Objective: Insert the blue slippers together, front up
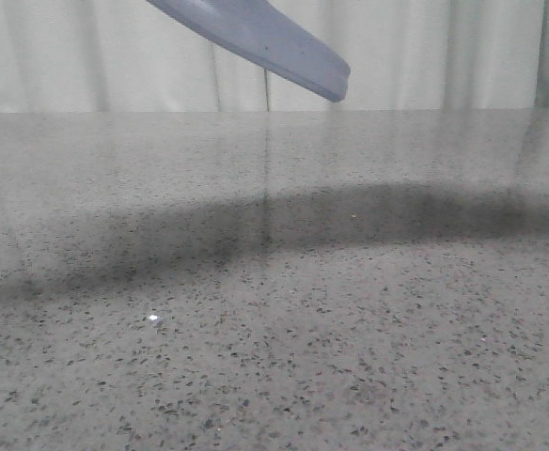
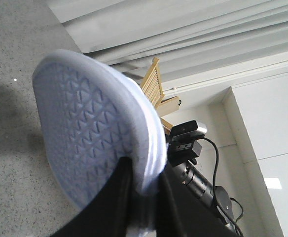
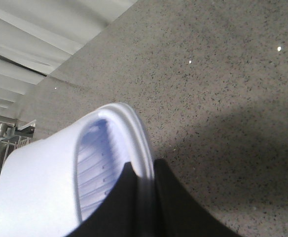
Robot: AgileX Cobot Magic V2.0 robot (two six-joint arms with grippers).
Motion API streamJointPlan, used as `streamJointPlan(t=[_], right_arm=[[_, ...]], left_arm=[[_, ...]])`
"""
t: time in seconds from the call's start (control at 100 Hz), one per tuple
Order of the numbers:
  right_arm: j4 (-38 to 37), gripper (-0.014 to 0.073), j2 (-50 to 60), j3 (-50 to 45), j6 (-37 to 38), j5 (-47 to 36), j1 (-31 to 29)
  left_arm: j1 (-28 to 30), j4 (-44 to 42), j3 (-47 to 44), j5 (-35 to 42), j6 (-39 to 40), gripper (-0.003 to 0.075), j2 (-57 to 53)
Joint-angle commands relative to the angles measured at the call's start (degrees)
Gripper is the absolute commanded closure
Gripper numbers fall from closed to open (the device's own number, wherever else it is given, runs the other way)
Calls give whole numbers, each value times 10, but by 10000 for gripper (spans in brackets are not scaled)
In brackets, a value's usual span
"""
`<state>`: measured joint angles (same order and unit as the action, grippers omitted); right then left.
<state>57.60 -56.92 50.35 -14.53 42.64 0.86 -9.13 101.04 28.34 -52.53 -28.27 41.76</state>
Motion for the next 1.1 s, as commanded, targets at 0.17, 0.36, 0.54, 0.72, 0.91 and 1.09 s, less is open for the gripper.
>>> streamJointPlan(t=[0.17,0.36,0.54,0.72,0.91,1.09], right_arm=[[19,700,5,16,-28,-1,6],[-46,605,7,16,-28,-2,6],[-85,437,6,16,-28,-13,6],[-113,398,8,16,-28,-21,6],[-129,398,28,18,-28,-37,5],[-155,398,61,18,-28,-54,5]], left_arm=[[-6,48,21,-43,6,704,0],[-6,34,21,-1,19,704,0],[-6,33,21,35,32,704,0],[-6,28,21,55,41,704,6],[-6,25,21,60,42,704,29],[-6,25,21,59,42,704,49]])
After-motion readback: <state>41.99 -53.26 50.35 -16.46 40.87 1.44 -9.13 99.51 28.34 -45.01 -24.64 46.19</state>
